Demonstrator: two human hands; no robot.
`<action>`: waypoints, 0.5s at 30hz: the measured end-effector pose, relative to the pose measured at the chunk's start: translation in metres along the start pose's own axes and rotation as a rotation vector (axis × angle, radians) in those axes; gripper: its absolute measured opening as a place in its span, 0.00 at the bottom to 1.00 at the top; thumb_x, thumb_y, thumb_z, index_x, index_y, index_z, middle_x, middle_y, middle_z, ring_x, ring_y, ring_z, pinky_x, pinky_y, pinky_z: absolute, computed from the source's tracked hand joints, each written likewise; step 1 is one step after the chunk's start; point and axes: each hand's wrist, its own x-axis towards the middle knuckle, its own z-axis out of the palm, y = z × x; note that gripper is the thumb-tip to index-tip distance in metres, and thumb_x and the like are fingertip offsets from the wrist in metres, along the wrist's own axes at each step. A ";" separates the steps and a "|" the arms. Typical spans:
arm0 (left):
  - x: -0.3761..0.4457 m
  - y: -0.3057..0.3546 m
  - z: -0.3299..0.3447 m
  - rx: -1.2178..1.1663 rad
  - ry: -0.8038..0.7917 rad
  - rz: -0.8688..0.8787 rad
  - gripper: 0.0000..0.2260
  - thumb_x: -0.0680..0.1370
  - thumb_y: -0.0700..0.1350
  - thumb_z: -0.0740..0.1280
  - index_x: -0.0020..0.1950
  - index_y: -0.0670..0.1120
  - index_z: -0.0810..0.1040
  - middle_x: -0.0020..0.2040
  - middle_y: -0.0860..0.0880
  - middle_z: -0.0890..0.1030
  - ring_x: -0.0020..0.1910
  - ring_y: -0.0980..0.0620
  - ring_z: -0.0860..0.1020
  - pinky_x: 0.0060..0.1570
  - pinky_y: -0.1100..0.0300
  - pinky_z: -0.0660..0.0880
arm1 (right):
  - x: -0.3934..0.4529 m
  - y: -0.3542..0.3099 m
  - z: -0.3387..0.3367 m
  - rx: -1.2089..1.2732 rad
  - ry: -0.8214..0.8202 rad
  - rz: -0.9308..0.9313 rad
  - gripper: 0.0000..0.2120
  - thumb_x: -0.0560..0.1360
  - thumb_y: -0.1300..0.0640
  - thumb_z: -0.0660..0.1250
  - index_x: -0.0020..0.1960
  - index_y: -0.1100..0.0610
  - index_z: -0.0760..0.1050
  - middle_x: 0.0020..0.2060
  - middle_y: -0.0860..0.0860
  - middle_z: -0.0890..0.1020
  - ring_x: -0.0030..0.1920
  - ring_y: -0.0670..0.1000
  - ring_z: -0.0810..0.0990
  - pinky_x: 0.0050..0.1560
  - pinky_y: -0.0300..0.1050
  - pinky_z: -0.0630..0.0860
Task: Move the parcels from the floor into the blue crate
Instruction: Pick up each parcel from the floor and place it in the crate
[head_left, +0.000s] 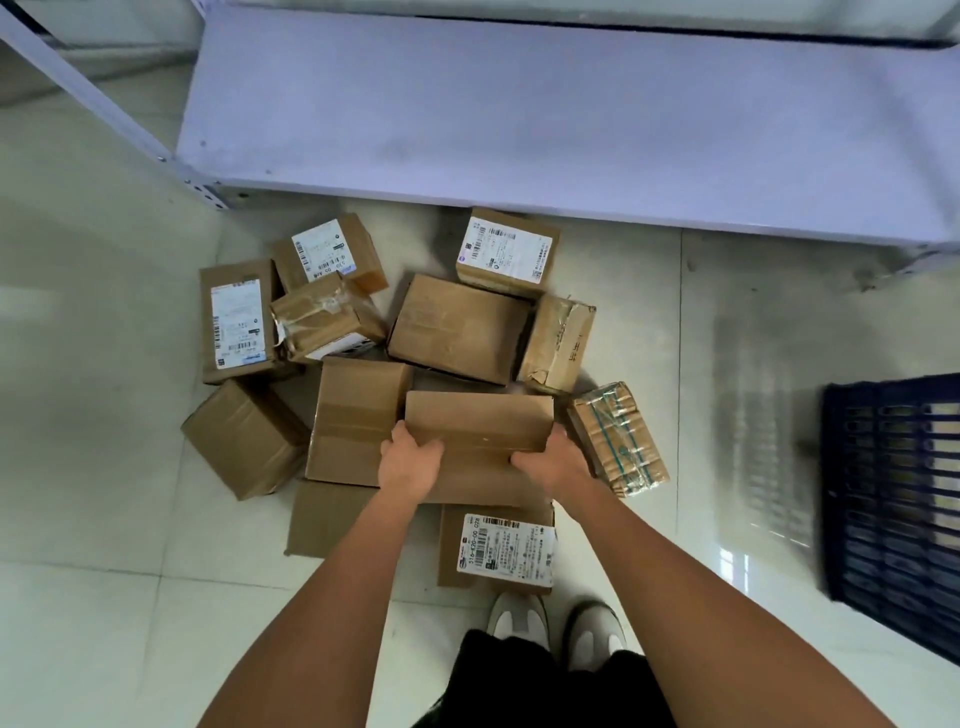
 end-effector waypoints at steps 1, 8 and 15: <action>-0.014 0.003 -0.008 -0.016 -0.002 0.004 0.30 0.78 0.47 0.61 0.76 0.44 0.53 0.73 0.40 0.62 0.68 0.40 0.68 0.66 0.52 0.65 | -0.015 -0.002 -0.007 0.024 0.005 0.001 0.38 0.72 0.52 0.67 0.75 0.59 0.53 0.66 0.59 0.71 0.66 0.59 0.71 0.66 0.52 0.71; -0.154 0.060 -0.083 -0.081 -0.013 0.037 0.29 0.78 0.44 0.60 0.77 0.50 0.53 0.73 0.42 0.61 0.67 0.41 0.68 0.64 0.52 0.66 | -0.157 -0.030 -0.080 0.314 0.030 0.002 0.40 0.67 0.47 0.68 0.74 0.53 0.56 0.67 0.56 0.69 0.65 0.58 0.70 0.66 0.55 0.71; -0.290 0.135 -0.123 -0.177 -0.080 0.133 0.28 0.78 0.42 0.60 0.75 0.56 0.55 0.74 0.43 0.59 0.70 0.43 0.66 0.68 0.48 0.63 | -0.264 -0.053 -0.182 0.540 0.178 0.109 0.26 0.78 0.41 0.53 0.74 0.47 0.58 0.68 0.56 0.64 0.65 0.61 0.68 0.61 0.53 0.67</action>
